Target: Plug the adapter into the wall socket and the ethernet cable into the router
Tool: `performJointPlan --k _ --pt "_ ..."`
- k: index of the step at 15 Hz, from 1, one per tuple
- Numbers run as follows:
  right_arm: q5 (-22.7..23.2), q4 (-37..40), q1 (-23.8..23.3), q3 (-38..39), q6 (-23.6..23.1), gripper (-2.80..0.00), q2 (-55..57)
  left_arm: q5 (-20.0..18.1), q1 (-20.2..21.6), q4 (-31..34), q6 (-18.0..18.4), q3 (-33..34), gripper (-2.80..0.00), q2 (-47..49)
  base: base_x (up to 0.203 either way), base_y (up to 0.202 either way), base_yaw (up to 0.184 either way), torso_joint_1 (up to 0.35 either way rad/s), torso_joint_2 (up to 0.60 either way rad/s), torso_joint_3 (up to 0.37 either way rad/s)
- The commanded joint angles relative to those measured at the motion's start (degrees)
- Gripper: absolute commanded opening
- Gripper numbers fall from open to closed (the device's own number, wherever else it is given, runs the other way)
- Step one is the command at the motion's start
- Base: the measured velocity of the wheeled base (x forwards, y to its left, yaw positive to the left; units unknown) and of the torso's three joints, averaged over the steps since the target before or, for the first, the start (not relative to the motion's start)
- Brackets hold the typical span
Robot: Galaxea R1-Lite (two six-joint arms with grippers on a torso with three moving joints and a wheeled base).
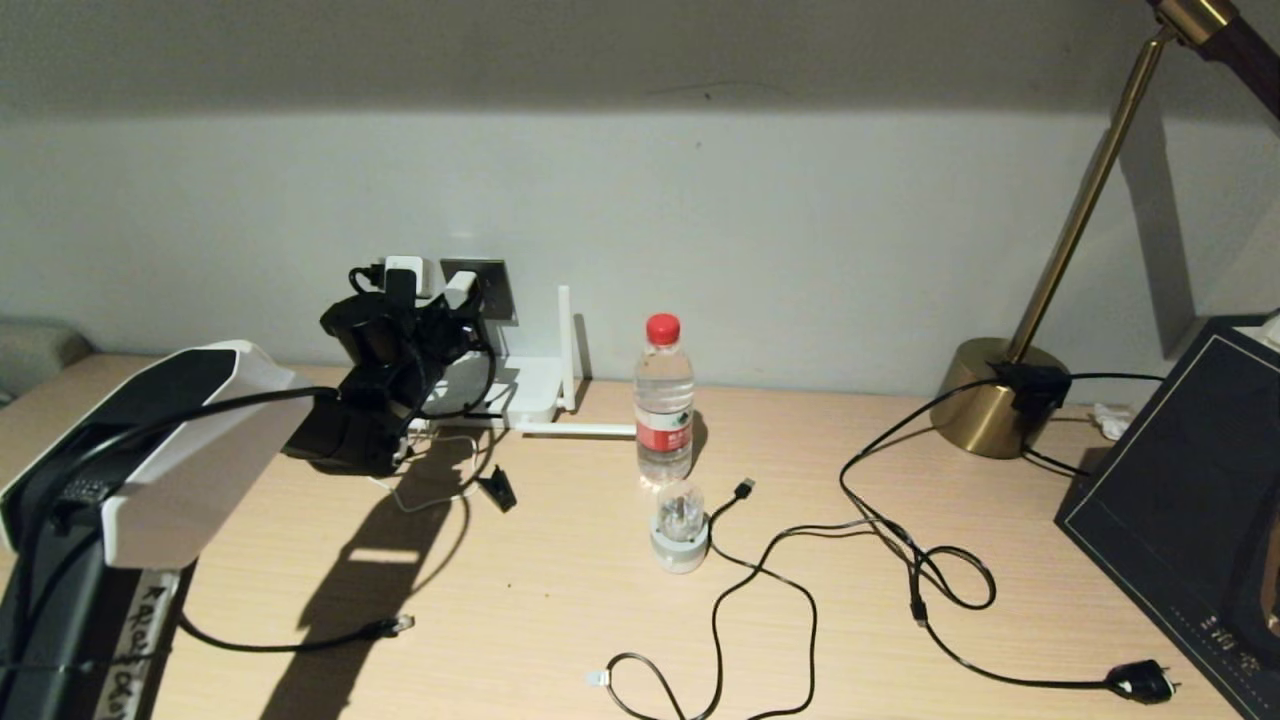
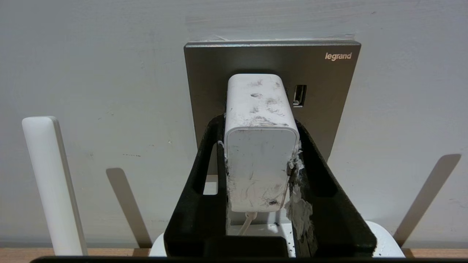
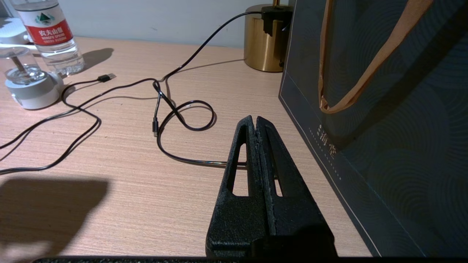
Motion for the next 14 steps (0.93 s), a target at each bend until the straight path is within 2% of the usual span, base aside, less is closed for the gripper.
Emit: performJointPlan --k 1,8,12,14 --pt "0.0 -0.1 0.0 2.0 0.0 -2.8 0.1 0.1 -0.1 -0.4 0.0 0.0 -2.8 0.3 0.0 0.0 0.0 0.0 0.0 0.0" --pt "0.0 -0.1 0.0 2.0 0.0 -2.8 0.1 0.4 -0.5 -0.3 0.0 -0.7 -2.8 1.8 0.0 0.0 0.0 0.0 0.0 0.0" --pt "0.0 -0.1 0.0 2.0 0.0 -2.8 0.1 3.6 -1.5 1.8 0.0 -3.1 -2.8 2.6 0.0 0.0 0.0 0.0 0.0 0.0" --pt "0.0 -0.1 0.0 2.0 0.0 -2.8 0.1 3.9 -1.8 1.8 0.0 -3.9 -2.8 3.3 0.0 0.0 0.0 0.0 0.0 0.0"
